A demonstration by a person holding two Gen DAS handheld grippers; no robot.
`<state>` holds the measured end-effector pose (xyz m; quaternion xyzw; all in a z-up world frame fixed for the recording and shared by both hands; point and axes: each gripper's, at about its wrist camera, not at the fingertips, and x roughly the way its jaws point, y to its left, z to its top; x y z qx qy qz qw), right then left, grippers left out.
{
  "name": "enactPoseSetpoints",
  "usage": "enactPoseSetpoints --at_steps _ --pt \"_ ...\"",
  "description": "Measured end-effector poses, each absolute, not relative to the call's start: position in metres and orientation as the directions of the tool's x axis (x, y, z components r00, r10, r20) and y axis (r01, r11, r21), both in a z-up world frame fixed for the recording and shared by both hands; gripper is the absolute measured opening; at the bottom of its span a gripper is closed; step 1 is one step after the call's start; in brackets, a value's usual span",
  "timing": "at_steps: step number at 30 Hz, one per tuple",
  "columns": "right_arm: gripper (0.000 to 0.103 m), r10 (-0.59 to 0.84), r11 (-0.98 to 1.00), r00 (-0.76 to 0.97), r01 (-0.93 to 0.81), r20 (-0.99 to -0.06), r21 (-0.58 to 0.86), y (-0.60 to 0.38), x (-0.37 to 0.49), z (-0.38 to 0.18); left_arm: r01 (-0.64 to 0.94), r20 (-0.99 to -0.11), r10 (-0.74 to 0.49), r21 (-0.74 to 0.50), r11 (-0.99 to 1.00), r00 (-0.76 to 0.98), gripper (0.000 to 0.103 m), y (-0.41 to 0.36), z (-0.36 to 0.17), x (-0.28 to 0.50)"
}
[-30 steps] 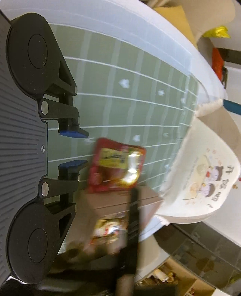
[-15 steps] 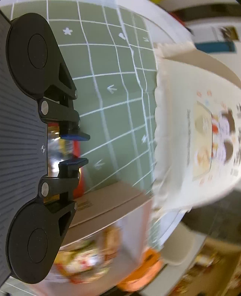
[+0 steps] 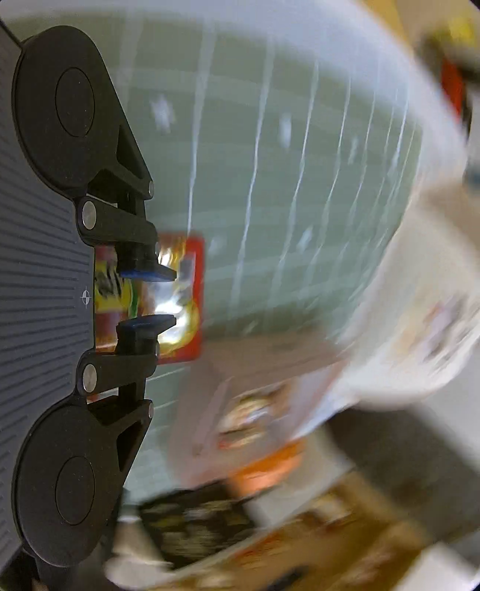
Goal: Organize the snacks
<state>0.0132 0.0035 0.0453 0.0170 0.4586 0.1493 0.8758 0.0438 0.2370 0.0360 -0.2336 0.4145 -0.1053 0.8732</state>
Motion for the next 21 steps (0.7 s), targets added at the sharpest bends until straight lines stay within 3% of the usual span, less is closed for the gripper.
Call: enactPoseSetpoints --at_steps 3,6,7,8,12,17,19,20,21 --pt "0.082 0.26 0.963 0.506 -0.199 -0.822 0.182 0.032 0.03 0.037 -0.16 -0.679 -0.246 -0.477 0.865 0.692 0.026 0.26 0.048 0.01" --pt "0.082 0.254 0.965 0.479 -0.19 -0.84 0.184 0.064 0.046 0.025 -0.203 -0.715 -0.177 -0.412 0.888 0.676 0.026 0.26 0.055 -0.013" --pt "0.087 0.241 0.966 0.467 -0.198 -0.85 0.166 0.076 0.052 0.022 -0.205 -0.723 -0.162 -0.392 0.897 0.672 0.026 0.258 0.057 -0.022" --pt "0.092 0.213 0.969 0.472 -0.216 -0.856 0.121 0.089 0.055 0.02 -0.204 -0.726 -0.156 -0.383 0.901 0.67 0.026 0.255 0.059 -0.029" --pt "0.095 0.133 0.934 0.497 -0.353 -0.858 -0.059 0.122 0.065 0.012 -0.176 -0.705 -0.169 -0.388 0.904 0.689 0.026 0.24 0.075 -0.055" --pt "0.055 0.219 0.901 0.487 -0.433 -0.845 -0.016 0.088 0.053 0.034 0.041 -0.719 -0.404 -0.465 0.885 0.566 0.026 0.199 0.076 -0.068" --pt "0.049 0.232 0.89 0.475 -0.457 -0.849 -0.012 0.07 0.044 0.042 0.103 -0.738 -0.465 -0.481 0.871 0.489 0.026 0.176 0.066 -0.073" --pt "0.034 0.22 0.886 0.478 -0.462 -0.85 -0.03 0.063 0.038 0.043 0.116 -0.75 -0.477 -0.482 0.869 0.458 0.026 0.167 0.06 -0.075" --pt "0.032 0.205 0.881 0.48 -0.47 -0.853 -0.052 0.056 0.035 0.041 0.12 -0.763 -0.48 -0.478 0.87 0.433 0.026 0.16 0.055 -0.076"
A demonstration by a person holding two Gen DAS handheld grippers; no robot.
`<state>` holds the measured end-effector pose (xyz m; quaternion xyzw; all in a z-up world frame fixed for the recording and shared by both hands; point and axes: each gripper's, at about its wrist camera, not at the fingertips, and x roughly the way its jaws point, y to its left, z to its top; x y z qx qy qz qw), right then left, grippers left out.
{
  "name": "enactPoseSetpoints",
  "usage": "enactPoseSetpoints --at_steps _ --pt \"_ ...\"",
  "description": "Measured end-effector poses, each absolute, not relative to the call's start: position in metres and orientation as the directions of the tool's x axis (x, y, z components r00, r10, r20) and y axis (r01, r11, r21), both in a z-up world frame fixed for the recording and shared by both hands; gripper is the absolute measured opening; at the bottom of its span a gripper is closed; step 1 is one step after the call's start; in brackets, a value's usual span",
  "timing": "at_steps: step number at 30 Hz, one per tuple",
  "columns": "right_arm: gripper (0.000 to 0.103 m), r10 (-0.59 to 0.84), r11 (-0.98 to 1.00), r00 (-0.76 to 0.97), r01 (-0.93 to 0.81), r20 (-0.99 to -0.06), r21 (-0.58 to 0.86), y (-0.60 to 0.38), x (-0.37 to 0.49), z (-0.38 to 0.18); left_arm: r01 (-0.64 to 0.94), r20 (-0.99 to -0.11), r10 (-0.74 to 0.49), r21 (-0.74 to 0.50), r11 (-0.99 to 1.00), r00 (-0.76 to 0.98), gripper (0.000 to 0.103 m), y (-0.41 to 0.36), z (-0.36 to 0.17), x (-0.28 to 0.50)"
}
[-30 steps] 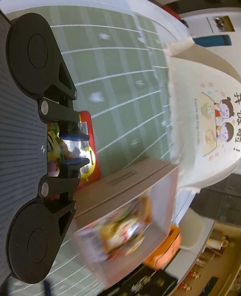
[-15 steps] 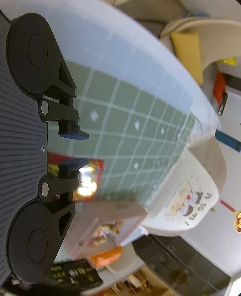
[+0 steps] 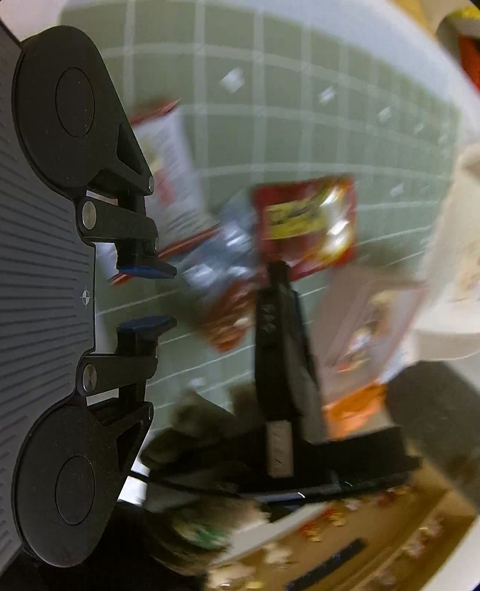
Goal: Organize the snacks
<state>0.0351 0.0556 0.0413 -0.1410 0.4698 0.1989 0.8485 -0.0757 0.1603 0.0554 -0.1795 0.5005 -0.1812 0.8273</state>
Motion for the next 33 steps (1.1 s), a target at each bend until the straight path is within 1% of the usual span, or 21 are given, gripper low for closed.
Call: enactPoseSetpoints --at_steps 3,5,7,8,9,11,13,14,15,18,19,20,21,23,25,27,29,32,33 --pt "0.032 0.152 0.881 0.497 -0.46 -0.855 -0.111 0.029 0.02 0.035 0.117 -0.807 -0.46 -0.45 0.885 0.37 0.026 0.145 0.043 -0.076" --pt "0.032 0.102 0.897 0.507 -0.419 -0.856 -0.142 0.006 0.011 0.028 0.117 -0.836 -0.416 -0.402 0.908 0.358 0.026 0.143 0.039 -0.074" --pt "0.033 0.124 0.914 0.519 -0.392 -0.845 -0.107 -0.016 0.002 0.03 0.125 -0.853 -0.367 -0.346 0.93 0.37 0.025 0.146 0.04 -0.068" --pt "0.035 0.132 0.92 0.521 -0.38 -0.843 -0.091 -0.023 -0.001 0.032 0.126 -0.859 -0.337 -0.313 0.941 0.385 0.025 0.148 0.041 -0.065" --pt "0.039 0.152 0.926 0.529 -0.371 -0.835 -0.066 -0.031 -0.006 0.034 0.121 -0.862 -0.312 -0.288 0.95 0.398 0.025 0.152 0.041 -0.06" --pt "0.067 0.189 0.932 0.543 -0.363 -0.818 -0.025 -0.042 -0.018 0.04 0.096 -0.865 -0.247 -0.228 0.969 0.436 0.025 0.16 0.043 -0.05" --pt "0.077 0.221 0.933 0.558 -0.359 -0.8 0.007 -0.046 -0.026 0.046 0.034 -0.865 -0.17 -0.175 0.984 0.472 0.025 0.171 0.044 -0.039" --pt "0.079 0.24 0.931 0.557 -0.364 -0.795 0.026 -0.047 -0.028 0.048 -0.002 -0.862 -0.157 -0.18 0.984 0.482 0.026 0.178 0.047 -0.039" --pt "0.08 0.262 0.926 0.546 -0.373 -0.796 0.048 -0.047 -0.03 0.048 -0.042 -0.854 -0.167 -0.215 0.976 0.493 0.026 0.185 0.049 -0.038" --pt "0.081 0.285 0.916 0.512 -0.394 -0.81 0.074 -0.044 -0.038 0.042 -0.11 -0.812 -0.272 -0.378 0.919 0.516 0.026 0.195 0.053 -0.034" --pt "0.081 0.279 0.915 0.504 -0.398 -0.817 0.067 -0.044 -0.04 0.037 -0.127 -0.807 -0.293 -0.408 0.904 0.512 0.026 0.193 0.051 -0.032" --pt "0.081 0.266 0.916 0.496 -0.397 -0.827 0.057 -0.045 -0.041 0.032 -0.141 -0.813 -0.291 -0.41 0.901 0.505 0.026 0.189 0.048 -0.027" --pt "0.082 0.252 0.919 0.491 -0.39 -0.834 0.049 -0.047 -0.044 0.028 -0.152 -0.824 -0.277 -0.396 0.906 0.495 0.026 0.184 0.044 -0.024" --pt "0.087 0.246 0.927 0.489 -0.371 -0.837 0.056 -0.052 -0.047 0.023 -0.151 -0.841 -0.243 -0.354 0.923 0.483 0.027 0.172 0.039 -0.018" --pt "0.088 0.231 0.936 0.505 -0.349 -0.832 0.047 -0.059 -0.049 0.021 -0.092 -0.84 -0.23 -0.313 0.945 0.491 0.038 0.156 0.036 -0.013" --pt "0.091 0.204 0.943 0.524 -0.332 -0.827 0.023 -0.064 -0.051 0.018 0.008 -0.834 -0.233 -0.265 0.964 0.499 0.039 0.137 0.037 -0.011" --pt "0.098 0.187 0.947 0.544 -0.322 -0.818 0.002 -0.07 -0.054 0.014 0.084 -0.83 -0.235 -0.224 0.971 0.506 0.039 0.124 0.036 -0.011" --pt "0.103 0.163 0.943 0.576 -0.329 -0.801 -0.045 -0.072 -0.061 0.009 0.098 -0.829 -0.187 -0.16 0.982 0.527 0.039 0.119 0.044 -0.02" --pt "0.103 0.164 0.945 0.584 -0.325 -0.795 -0.044 -0.073 -0.063 0.008 0.089 -0.821 -0.172 -0.147 0.985 0.544 0.039 0.122 0.05 -0.027"
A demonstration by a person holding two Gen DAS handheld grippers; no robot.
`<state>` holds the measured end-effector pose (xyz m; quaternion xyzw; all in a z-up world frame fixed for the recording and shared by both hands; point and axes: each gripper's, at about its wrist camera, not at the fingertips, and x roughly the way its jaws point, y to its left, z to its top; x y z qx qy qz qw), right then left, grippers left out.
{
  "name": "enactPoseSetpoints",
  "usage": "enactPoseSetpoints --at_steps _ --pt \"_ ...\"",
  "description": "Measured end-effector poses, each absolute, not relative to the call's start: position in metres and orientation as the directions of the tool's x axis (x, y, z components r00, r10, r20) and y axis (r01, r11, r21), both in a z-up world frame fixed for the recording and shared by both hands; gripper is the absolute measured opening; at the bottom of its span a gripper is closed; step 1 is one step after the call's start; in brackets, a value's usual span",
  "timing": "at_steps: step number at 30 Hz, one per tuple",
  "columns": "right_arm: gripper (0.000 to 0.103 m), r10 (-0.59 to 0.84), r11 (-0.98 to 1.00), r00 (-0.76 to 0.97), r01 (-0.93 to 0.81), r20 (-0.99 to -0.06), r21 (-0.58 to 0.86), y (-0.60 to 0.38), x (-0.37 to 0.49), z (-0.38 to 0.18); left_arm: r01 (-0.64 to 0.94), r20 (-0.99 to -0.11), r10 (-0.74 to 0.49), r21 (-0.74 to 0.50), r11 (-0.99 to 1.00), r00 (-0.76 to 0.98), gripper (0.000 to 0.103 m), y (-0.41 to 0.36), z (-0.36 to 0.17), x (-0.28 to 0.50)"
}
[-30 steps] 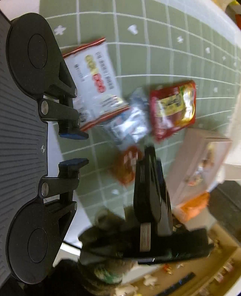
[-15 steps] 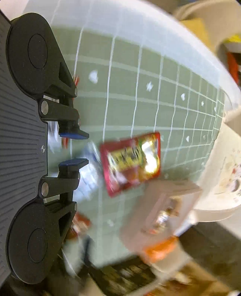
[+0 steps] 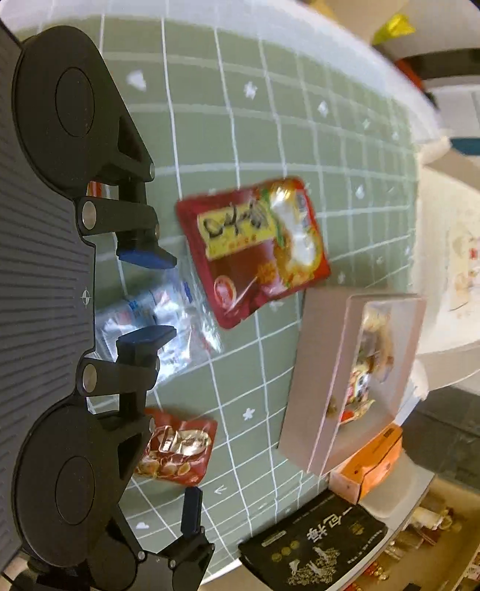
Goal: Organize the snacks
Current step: 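Grasp the white printed snack bag on the table with the left tool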
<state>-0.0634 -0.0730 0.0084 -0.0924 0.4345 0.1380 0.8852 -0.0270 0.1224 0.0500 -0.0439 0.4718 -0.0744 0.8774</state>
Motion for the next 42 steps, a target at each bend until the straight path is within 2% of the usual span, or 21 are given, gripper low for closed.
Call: enactPoseSetpoints --at_steps 3,9,15,17,21,24,26,28,31,35,37,41,42 --pt "0.103 0.175 0.946 0.602 -0.323 -0.779 -0.038 -0.075 -0.068 0.008 0.043 -0.808 -0.12 -0.117 0.992 0.576 0.039 0.14 0.063 -0.048" --pt "0.103 0.18 0.951 0.651 -0.306 -0.737 -0.038 -0.075 -0.077 0.004 -0.069 -0.876 -0.044 -0.087 0.994 0.48 0.038 0.194 0.063 -0.085" --pt "0.103 0.171 0.958 0.672 -0.283 -0.72 -0.037 -0.075 -0.083 0.002 -0.061 -0.875 -0.037 -0.076 0.995 0.482 0.039 0.198 0.058 -0.1" --pt "0.103 0.17 0.958 0.667 -0.284 -0.725 -0.037 -0.075 -0.082 0.003 -0.047 -0.869 -0.045 -0.079 0.996 0.493 0.042 0.19 0.059 -0.096" --pt "0.103 0.168 0.957 0.655 -0.286 -0.737 -0.036 -0.074 -0.079 0.004 0.024 -0.856 -0.065 -0.062 0.998 0.513 0.063 0.165 0.053 -0.09" --pt "0.103 0.171 0.957 0.661 -0.288 -0.731 -0.037 -0.074 -0.08 0.003 0.113 -0.856 0.016 0.086 0.99 0.517 0.064 0.143 0.048 -0.096" --pt "0.103 0.172 0.957 0.663 -0.288 -0.728 -0.036 -0.075 -0.081 0.002 0.163 -0.857 0.038 0.142 0.976 0.515 0.064 0.134 0.046 -0.102" --pt "0.103 0.172 0.957 0.662 -0.289 -0.729 -0.036 -0.075 -0.081 0.002 0.164 -0.86 0.008 0.107 0.981 0.51 0.064 0.133 0.048 -0.107" --pt "0.103 0.171 0.956 0.659 -0.289 -0.732 -0.037 -0.074 -0.081 0.002 0.082 -0.846 -0.075 -0.037 0.996 0.529 0.062 0.156 0.058 -0.112" --pt "0.103 0.166 0.957 0.647 -0.287 -0.745 -0.036 -0.074 -0.083 0.003 -0.081 -0.828 0.043 -0.002 0.997 0.559 0.058 0.185 0.063 -0.116" --pt "0.103 0.161 0.958 0.639 -0.284 -0.752 -0.036 -0.074 -0.085 0.004 -0.129 -0.849 0.034 -0.041 0.991 0.528 0.058 0.198 0.057 -0.114" --pt "0.103 0.142 0.962 0.613 -0.269 -0.778 -0.036 -0.07 -0.086 0.007 -0.08 -0.848 -0.039 -0.095 0.992 0.529 0.061 0.188 0.049 -0.108" --pt "0.103 0.139 0.962 0.603 -0.269 -0.786 -0.036 -0.069 -0.085 0.007 -0.06 -0.845 -0.05 -0.097 0.993 0.532 0.065 0.184 0.047 -0.105"
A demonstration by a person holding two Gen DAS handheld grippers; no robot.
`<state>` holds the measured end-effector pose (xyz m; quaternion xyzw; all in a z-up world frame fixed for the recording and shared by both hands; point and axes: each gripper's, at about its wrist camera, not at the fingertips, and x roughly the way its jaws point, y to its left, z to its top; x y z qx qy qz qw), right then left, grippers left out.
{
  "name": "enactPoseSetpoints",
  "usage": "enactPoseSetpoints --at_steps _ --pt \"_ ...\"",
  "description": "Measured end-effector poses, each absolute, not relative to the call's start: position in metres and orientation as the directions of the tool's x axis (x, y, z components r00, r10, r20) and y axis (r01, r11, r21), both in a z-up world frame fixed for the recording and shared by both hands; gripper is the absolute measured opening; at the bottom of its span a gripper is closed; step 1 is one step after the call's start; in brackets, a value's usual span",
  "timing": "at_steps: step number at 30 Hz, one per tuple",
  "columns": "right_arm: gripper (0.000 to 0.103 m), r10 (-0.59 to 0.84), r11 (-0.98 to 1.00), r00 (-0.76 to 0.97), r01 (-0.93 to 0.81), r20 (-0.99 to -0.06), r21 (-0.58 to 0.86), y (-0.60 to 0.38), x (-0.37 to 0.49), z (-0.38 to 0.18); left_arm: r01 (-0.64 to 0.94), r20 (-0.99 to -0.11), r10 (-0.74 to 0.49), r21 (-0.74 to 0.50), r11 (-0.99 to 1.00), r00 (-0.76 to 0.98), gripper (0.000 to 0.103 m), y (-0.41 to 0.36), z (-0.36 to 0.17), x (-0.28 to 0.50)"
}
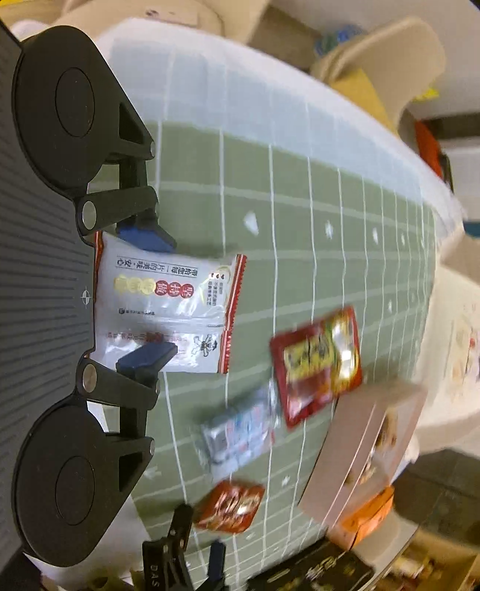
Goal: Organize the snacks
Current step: 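Grasp the white printed snack bag on the table with the left tool, then carry the white bag into the pink box with left tool while right tool grasps the clear candy bag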
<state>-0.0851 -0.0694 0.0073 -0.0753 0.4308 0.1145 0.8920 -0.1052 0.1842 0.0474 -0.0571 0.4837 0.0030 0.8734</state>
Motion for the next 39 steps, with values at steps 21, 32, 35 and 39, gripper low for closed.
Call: enactPoseSetpoints --at_steps 21,32,35,39 --pt "0.102 0.043 0.961 0.637 -0.238 -0.769 -0.143 -0.053 -0.09 0.03 0.043 -0.806 -0.047 -0.027 0.999 0.591 0.065 0.144 0.064 -0.104" --pt "0.102 0.109 0.967 0.646 -0.245 -0.756 -0.07 -0.065 -0.098 0.046 0.121 -0.82 -0.032 0.045 0.992 0.571 0.076 0.108 0.046 -0.101" --pt "0.102 0.12 0.966 0.645 -0.251 -0.755 -0.06 -0.061 -0.097 0.045 0.064 -0.83 0.04 0.091 0.994 0.557 0.077 0.121 0.043 -0.098" --pt "0.102 0.16 0.959 0.627 -0.283 -0.762 -0.031 -0.054 -0.094 0.045 0.042 -0.872 0.008 0.032 0.999 0.49 0.085 0.13 0.03 -0.085"
